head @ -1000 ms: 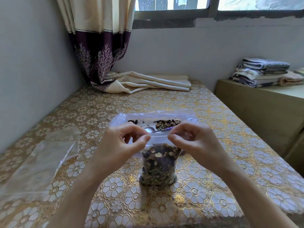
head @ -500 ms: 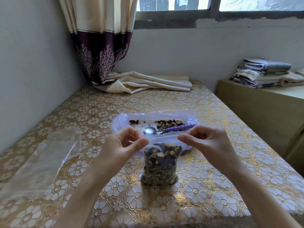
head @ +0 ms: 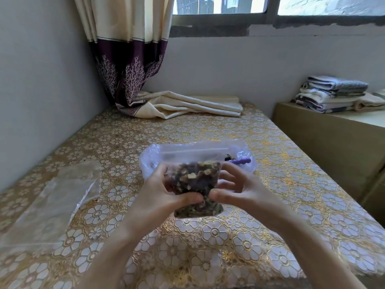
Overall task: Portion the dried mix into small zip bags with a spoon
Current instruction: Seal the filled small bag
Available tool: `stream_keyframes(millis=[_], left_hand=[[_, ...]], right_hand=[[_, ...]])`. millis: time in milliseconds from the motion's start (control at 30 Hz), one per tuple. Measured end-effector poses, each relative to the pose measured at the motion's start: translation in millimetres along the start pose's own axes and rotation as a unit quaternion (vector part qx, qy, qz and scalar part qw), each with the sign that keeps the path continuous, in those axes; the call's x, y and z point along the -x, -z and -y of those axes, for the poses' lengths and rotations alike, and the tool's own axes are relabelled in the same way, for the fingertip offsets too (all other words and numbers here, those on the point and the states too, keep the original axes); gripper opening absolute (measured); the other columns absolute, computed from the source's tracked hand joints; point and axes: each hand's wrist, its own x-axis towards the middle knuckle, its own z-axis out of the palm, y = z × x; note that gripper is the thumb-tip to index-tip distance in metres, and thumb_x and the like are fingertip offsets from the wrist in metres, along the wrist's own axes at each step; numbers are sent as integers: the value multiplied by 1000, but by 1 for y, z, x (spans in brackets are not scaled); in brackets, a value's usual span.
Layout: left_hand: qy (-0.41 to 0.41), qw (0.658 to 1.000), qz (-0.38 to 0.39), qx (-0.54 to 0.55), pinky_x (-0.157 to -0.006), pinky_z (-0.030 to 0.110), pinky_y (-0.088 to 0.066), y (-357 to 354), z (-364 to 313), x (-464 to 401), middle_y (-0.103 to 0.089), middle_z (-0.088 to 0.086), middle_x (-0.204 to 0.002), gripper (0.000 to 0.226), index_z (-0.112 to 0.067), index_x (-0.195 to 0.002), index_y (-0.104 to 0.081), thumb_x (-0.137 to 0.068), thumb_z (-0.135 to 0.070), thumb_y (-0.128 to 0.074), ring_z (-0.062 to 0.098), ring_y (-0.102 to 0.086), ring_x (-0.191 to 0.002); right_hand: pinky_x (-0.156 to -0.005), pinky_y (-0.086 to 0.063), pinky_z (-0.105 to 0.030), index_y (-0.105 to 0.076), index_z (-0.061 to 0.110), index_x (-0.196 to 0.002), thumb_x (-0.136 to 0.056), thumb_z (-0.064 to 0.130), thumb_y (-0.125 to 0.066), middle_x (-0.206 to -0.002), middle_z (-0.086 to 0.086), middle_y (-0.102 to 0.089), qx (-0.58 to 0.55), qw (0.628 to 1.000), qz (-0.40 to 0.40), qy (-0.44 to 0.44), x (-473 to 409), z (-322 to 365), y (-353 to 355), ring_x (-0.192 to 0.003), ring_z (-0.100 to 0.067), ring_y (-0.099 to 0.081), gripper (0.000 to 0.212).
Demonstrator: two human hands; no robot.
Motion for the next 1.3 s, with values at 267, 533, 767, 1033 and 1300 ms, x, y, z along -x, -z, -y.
stream_keyframes(millis=[267,533,767,1033,1300], left_hand=[[-56,997,-7,49,-73,13,-50,20,-13,-23,-71,-7,-100,38,-18,-107,-63,-72,-33,-63,6,-66,-92],[49,950,-176,-252,-65,23,-49,74,59,-80,-59,-3,-119,33,-20,-129,-50,-98,-26,-41,7,-55,-80],[71,855,-48,-511,-115,40,-15,95,105,-100,-26,-3,-152,49,-28,-143,-30,-96,-35,-42,16,-21,-140],[70,847,-57,-524,-115,37,-11,97,114,-102,-23,-6,-153,47,-30,-144,-27,-98,-38,-34,13,-16,-141],[62,856,-64,-508,-114,36,-15,97,113,-102,-28,-4,-151,43,-27,-141,-35,-98,-34,-33,14,-22,-139]], right_hand=[[-69,-55,-22,-65,22,-101,-69,25,-70,-90,2,-74,-98,994,-37,13,-37,9,0,-88,-16,-70,32],[-57,-57,-29,-64,14,-93,-86,29,-64,-82,-2,-69,-94,959,-257,-72,-126,-1,79,-70,-17,-67,17],[-50,-55,-32,-54,7,-84,-89,27,-58,-96,-16,-60,24,912,-373,-167,-188,-46,130,-79,-29,-62,22],[-57,-55,-26,-54,3,-74,-85,17,-65,-83,-14,-62,29,908,-368,-199,-197,-75,144,-71,-23,-61,21],[-70,-48,-33,-65,-1,-92,-91,20,-58,-85,-14,-60,99,925,-306,-204,-162,-65,151,-78,-24,-57,22]])
